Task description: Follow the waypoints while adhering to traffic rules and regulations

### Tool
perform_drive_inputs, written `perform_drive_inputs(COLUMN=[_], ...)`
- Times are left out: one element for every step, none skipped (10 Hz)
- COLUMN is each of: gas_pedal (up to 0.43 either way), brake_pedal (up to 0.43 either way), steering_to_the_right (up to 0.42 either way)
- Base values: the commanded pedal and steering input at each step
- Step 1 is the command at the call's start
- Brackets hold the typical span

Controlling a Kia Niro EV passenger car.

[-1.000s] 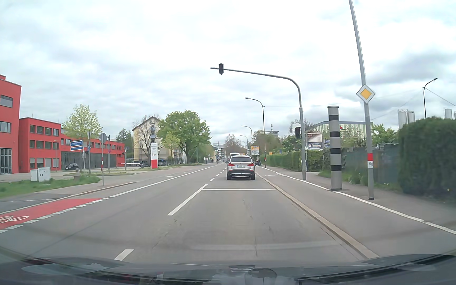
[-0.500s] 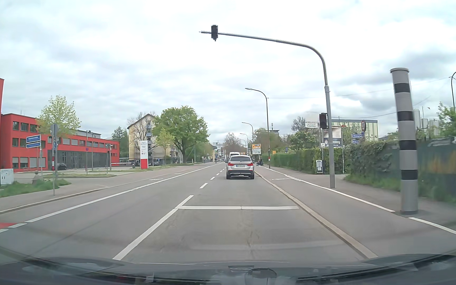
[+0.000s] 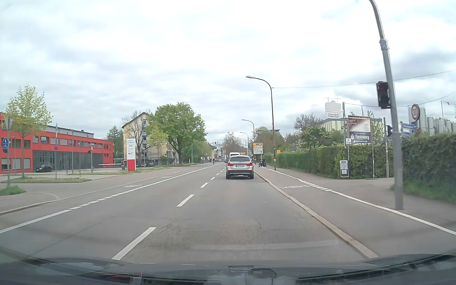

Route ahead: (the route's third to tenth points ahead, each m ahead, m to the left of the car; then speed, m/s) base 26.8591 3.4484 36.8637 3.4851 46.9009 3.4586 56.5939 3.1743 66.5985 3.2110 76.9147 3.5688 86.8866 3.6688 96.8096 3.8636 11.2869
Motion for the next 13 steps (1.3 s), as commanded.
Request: perform_drive_inputs(gas_pedal=[0.087,0.087,0.087,0.087,0.087,0.087,0.087,0.087,0.087,0.087,0.087,0.087,0.087], brake_pedal=[0.0,0.0,0.0,0.0,0.0,0.0,0.0,0.0,0.0,0.0,0.0,0.0,0.0], steering_to_the_right=[-0.001,-0.001,0.0,-0.001,-0.001,0.0,-0.001,-0.001,-0.002,-0.001,-0.002,-0.002,-0.002])
